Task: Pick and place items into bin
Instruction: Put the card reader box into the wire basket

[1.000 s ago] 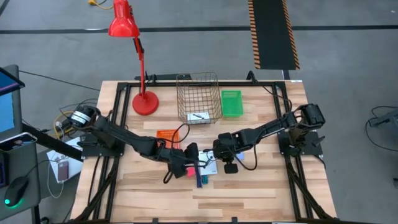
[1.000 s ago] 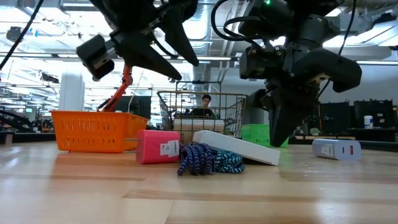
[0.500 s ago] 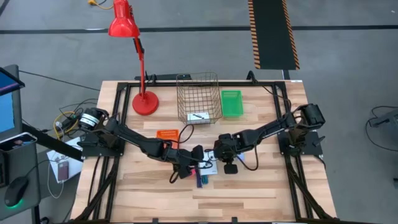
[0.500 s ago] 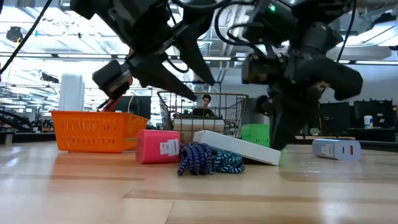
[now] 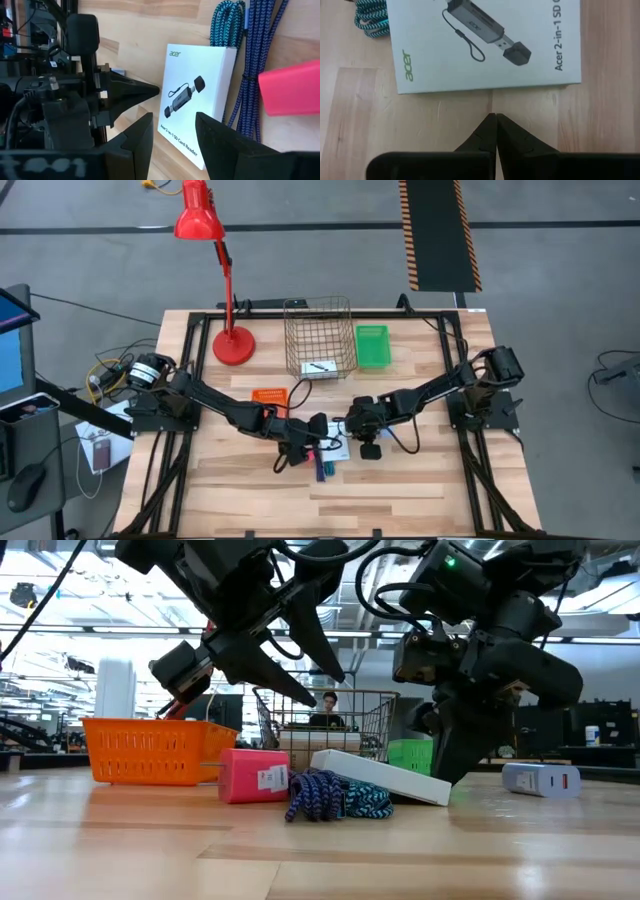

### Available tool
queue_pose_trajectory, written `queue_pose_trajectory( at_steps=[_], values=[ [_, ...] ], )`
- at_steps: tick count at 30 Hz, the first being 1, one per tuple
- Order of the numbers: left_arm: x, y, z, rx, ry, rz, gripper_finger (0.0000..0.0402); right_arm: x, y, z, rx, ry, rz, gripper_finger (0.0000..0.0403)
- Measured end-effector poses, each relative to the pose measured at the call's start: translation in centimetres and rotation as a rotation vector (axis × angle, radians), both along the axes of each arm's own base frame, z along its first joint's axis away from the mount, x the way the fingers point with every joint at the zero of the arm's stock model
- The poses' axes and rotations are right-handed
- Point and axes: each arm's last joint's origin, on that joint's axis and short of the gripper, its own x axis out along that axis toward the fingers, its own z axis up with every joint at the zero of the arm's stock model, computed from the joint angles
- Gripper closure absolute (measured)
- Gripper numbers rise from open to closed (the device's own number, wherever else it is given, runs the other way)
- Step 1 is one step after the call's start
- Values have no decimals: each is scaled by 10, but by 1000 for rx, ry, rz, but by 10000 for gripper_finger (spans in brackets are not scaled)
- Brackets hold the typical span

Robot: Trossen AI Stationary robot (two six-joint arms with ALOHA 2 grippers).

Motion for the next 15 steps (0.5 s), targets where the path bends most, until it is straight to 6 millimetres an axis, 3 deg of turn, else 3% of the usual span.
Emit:
queue_pose_trajectory(
  at_steps=[9,15],
  values=[
    [-1,1,-1,6,16,2,264,3,1,0,17,-41,-28,403],
    [-2,1,-2,10,26,2,264,-6,-3,-12,79,-113,-104,403]
  ],
)
